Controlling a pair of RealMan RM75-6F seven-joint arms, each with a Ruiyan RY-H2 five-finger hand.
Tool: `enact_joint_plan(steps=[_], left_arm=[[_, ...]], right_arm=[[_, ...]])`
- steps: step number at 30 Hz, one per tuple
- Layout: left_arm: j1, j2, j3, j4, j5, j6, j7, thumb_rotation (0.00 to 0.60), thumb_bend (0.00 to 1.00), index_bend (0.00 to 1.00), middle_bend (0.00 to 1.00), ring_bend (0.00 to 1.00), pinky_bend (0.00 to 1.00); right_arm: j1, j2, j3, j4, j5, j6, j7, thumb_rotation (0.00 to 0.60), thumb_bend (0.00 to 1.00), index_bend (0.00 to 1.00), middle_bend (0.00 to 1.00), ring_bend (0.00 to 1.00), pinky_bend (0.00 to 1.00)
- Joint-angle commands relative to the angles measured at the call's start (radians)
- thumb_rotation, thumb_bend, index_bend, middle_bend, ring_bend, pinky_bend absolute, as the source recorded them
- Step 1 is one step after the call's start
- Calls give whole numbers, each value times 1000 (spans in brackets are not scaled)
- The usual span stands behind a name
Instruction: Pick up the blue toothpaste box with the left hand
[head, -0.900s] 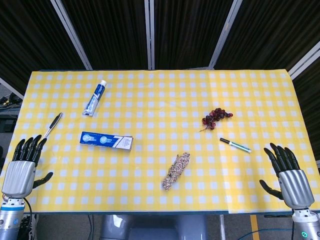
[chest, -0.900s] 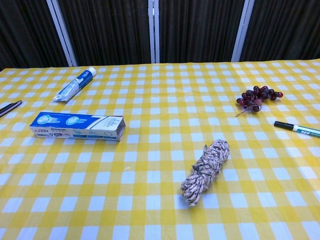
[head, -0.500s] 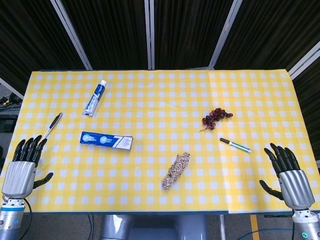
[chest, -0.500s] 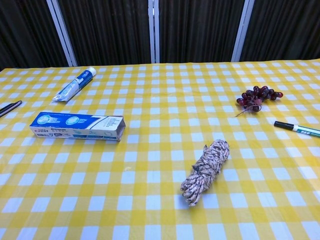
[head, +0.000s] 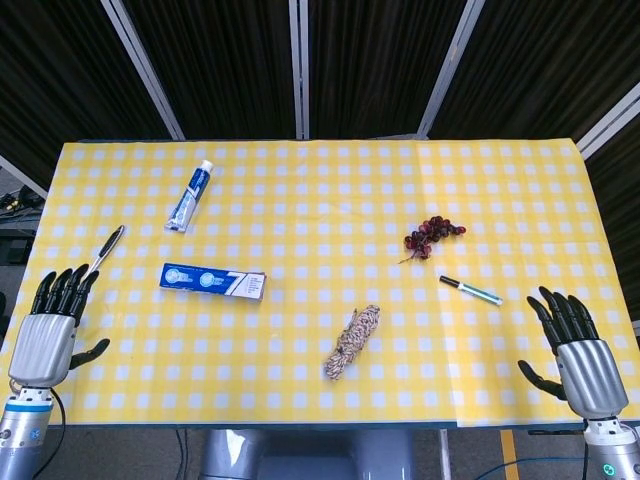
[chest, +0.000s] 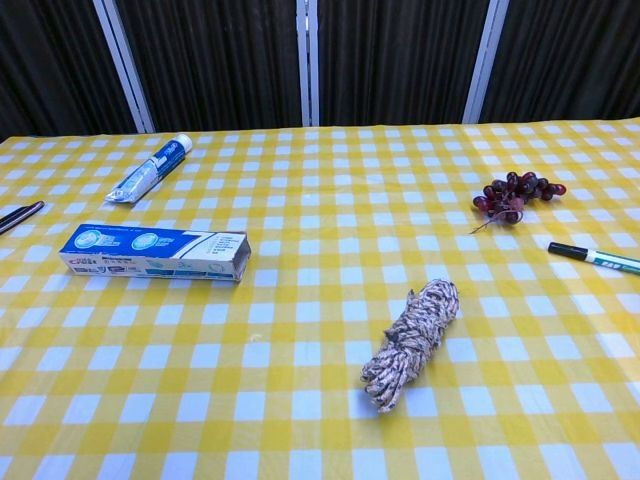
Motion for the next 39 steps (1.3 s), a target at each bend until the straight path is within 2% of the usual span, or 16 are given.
enact_joint_plan(steps=[1,6,11,16,20,22,29,39], left_arm=[[-29,-2,-31,11,-28,-30,8,600,2,26,0,0,59],[-110,19,-85,12,-122,-165,54,600,4,122,0,25,123],[-182,14,-108,45,-183,-281,108,600,12,169,8,68,168],[-256,-17,-132,89,-269,-399,144,600,18,197,34,93,172],[-301,-34,-148,104,-338,-472,160,600,105,226,67,121,192],[-328,-41,-154,110,-378,-514,178,600,106,230,71,124,196],[-399,-90,-153,136,-496,-582,272,600,107,227,72,125,196],[-479,-180,-142,197,-618,-619,361,600,107,227,72,125,195]], right_arm=[[1,0,-1,0,2,-3,2,600,117,25,0,0,0],[2,3,0,-4,6,-5,10,600,117,31,0,0,0],[4,5,0,-4,10,-12,17,600,117,34,0,0,0],[8,8,2,-4,18,-21,29,600,117,36,0,0,0],[9,12,5,-4,24,-24,40,600,117,37,0,0,0],[10,15,7,-4,28,-26,50,600,117,38,0,0,0],[12,24,10,-2,37,-29,74,600,117,40,0,0,0],[13,31,11,-2,45,-37,94,600,117,43,0,0,0]])
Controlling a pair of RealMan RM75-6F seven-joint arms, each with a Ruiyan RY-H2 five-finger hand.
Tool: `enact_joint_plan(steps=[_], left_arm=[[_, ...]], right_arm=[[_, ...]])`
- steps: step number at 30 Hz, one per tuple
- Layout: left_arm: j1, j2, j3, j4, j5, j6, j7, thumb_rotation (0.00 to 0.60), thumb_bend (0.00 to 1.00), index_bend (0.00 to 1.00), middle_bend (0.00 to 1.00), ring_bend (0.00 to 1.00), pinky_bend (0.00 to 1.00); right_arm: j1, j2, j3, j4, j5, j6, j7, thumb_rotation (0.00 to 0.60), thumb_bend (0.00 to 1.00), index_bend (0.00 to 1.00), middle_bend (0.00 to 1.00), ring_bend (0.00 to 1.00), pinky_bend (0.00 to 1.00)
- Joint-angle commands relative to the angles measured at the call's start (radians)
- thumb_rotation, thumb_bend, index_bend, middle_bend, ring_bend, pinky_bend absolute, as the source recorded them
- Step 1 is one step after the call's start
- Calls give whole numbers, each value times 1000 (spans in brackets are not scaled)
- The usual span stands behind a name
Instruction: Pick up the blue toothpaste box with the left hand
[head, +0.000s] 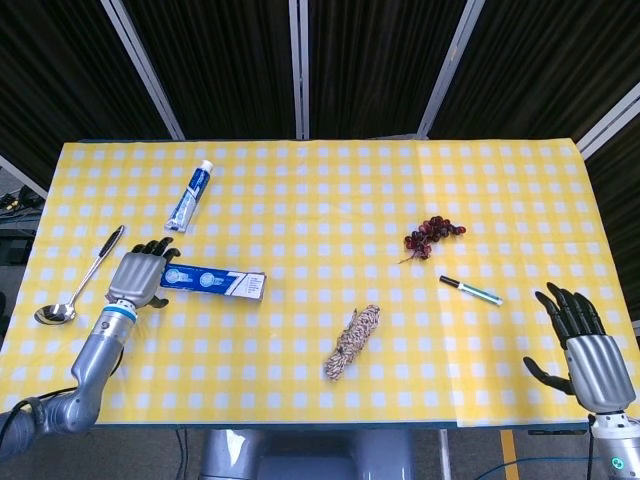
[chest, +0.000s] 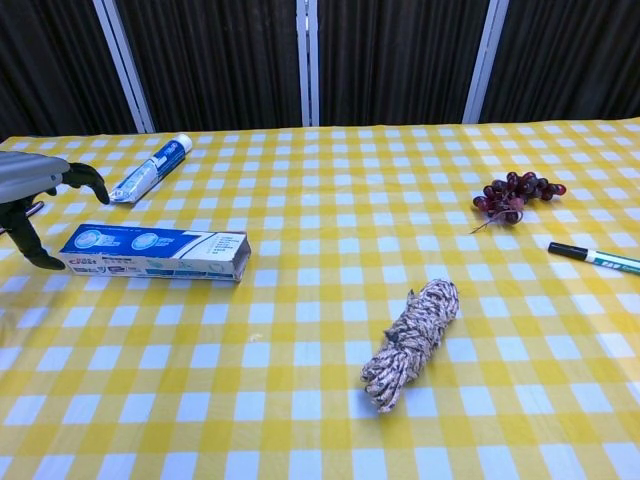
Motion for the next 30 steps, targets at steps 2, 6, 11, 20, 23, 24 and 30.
enact_joint_plan(steps=[2,6,11,20,23,24,30], left_arm=[[-36,-44,3,32,-50,-9,31,600,108,227,72,125,195],[-60,-72,6,56,-77,-8,52,600,107,231,75,127,197],[-87,-102,7,78,-109,-4,73,600,109,262,103,153,221],[-122,-165,14,138,-160,17,104,600,135,384,232,261,329],[-127,-183,19,158,-168,23,106,600,153,442,296,308,363],[-128,-190,21,165,-171,27,104,600,170,460,314,322,372],[-121,-206,28,173,-138,64,72,600,228,507,353,354,393]], right_arm=[[1,3,1,1,4,-3,9,600,117,46,0,0,0],[2,5,2,3,10,-9,18,600,117,51,0,0,0],[5,7,4,6,15,-15,28,600,117,52,0,0,0],[8,7,7,13,27,-24,37,600,117,53,0,0,0],[9,6,7,13,27,-26,35,600,117,54,0,0,0],[10,5,7,14,25,-26,34,600,117,54,0,0,0],[11,3,5,13,24,-30,31,600,117,54,0,0,0]])
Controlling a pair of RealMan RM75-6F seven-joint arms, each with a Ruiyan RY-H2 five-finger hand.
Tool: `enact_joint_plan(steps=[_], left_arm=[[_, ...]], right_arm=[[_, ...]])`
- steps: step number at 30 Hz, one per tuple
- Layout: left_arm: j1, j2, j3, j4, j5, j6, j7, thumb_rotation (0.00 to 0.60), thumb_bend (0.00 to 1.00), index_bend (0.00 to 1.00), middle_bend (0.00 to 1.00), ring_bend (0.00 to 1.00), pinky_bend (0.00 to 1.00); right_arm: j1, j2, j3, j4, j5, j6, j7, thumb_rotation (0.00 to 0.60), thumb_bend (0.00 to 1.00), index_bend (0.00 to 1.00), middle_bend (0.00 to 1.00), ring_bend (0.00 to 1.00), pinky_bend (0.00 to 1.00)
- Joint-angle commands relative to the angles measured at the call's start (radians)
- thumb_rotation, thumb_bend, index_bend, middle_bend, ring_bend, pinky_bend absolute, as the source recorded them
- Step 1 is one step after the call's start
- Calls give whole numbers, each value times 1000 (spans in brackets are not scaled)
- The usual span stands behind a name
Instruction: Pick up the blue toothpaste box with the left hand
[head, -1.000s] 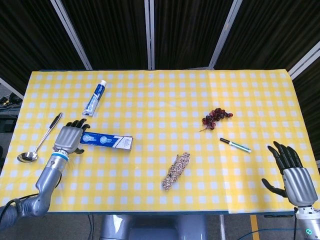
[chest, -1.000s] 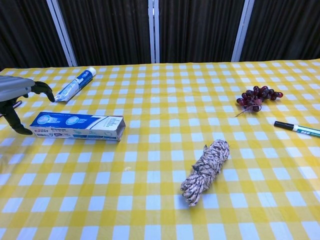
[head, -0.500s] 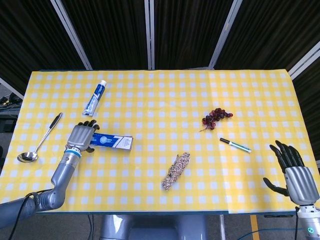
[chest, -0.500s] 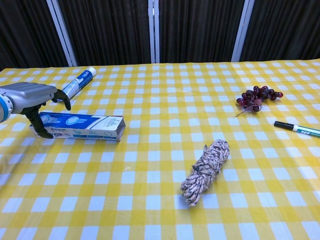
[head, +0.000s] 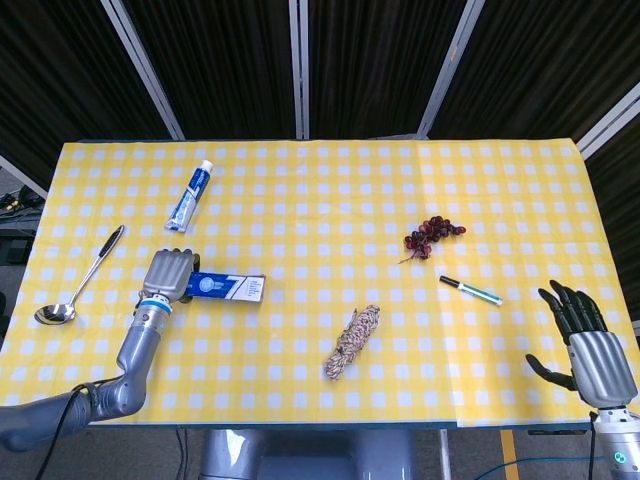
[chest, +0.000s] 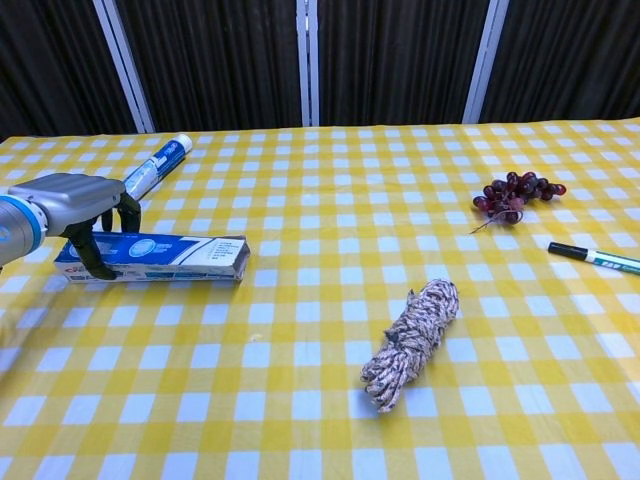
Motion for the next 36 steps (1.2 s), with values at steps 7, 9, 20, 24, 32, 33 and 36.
enact_joint_plan(steps=[7,9,20,24,32,33,36], left_arm=[[16,43,-7,-49,93,80,-61,600,228,509,356,355,393],[16,69,-11,-77,111,96,-61,600,228,510,356,355,393],[8,168,-67,-207,196,207,-67,600,360,583,419,411,444],[11,173,-77,-223,234,244,-93,600,360,585,420,411,445],[15,179,-97,-227,297,294,-156,600,359,589,427,416,444],[14,184,-98,-230,300,295,-154,600,359,588,427,416,444],[6,206,-103,-246,316,294,-140,600,359,584,427,415,444]], right_arm=[[-3,2,-2,-5,-10,12,1,600,117,54,0,0,0],[-5,4,-3,-7,-13,16,2,600,117,54,0,0,0],[-12,16,-1,-12,-18,35,26,600,117,54,0,0,0],[-13,20,-1,-14,-20,39,31,600,117,54,0,0,0],[-14,22,-1,-16,-21,42,32,600,117,54,0,0,0],[-14,22,-1,-17,-21,42,32,600,117,54,0,0,0],[-14,21,-2,-17,-22,40,30,600,117,54,0,0,0]])
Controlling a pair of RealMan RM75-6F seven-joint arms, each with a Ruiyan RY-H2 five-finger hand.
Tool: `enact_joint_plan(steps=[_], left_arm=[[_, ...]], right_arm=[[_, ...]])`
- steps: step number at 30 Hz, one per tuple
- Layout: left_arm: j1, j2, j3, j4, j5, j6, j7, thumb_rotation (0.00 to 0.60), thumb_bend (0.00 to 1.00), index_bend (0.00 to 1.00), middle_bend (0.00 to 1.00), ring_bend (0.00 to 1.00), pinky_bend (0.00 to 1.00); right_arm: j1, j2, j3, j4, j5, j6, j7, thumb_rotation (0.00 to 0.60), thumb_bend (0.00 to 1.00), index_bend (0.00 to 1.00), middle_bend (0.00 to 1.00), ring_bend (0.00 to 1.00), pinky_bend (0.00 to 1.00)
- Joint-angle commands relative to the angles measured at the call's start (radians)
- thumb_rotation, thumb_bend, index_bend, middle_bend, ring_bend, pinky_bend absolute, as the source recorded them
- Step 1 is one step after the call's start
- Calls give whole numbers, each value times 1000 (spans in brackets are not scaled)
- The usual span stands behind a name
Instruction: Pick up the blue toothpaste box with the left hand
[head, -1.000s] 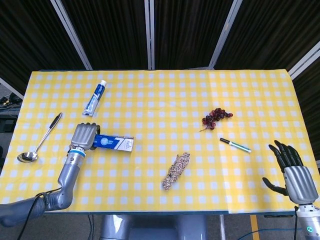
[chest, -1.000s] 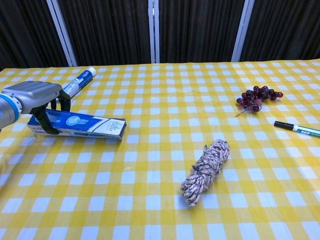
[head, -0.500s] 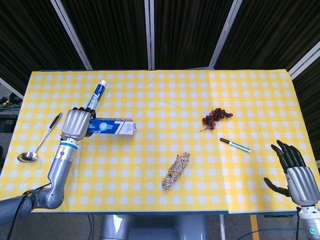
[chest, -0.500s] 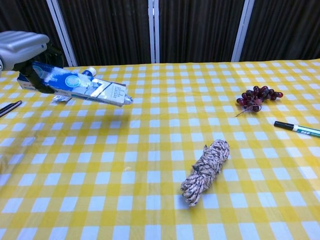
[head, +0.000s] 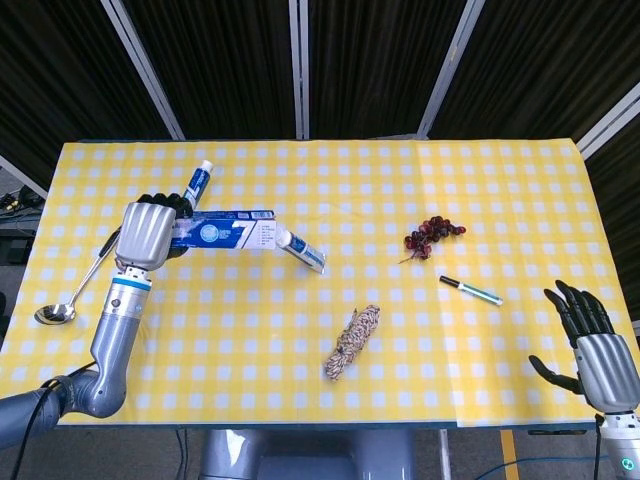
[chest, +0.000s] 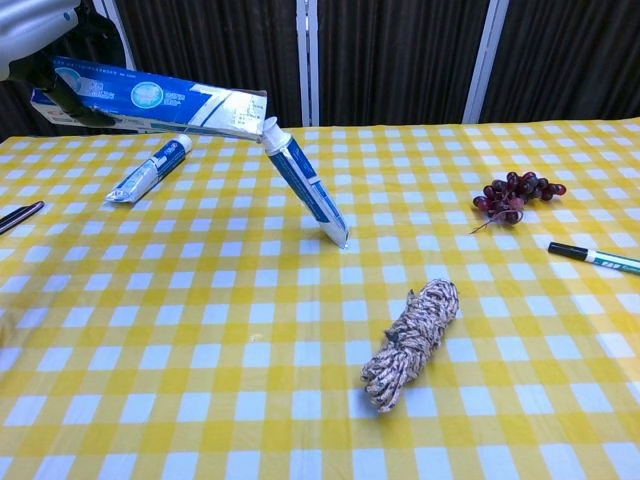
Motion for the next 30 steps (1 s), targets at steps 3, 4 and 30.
enact_joint_plan(steps=[3,4,30], left_arm=[[-14,43,-16,-42,36,14,27,600,358,583,427,415,443],[-15,49,-19,-52,43,21,29,600,358,583,427,415,443],[2,197,-3,-308,10,-14,75,600,196,239,92,156,191]], right_arm=[[0,0,-1,-1,-2,0,-2,600,117,54,0,0,0],[0,0,-1,-1,-2,1,-2,600,117,54,0,0,0],[-5,5,-3,-8,-7,7,-2,600,117,54,0,0,0]])
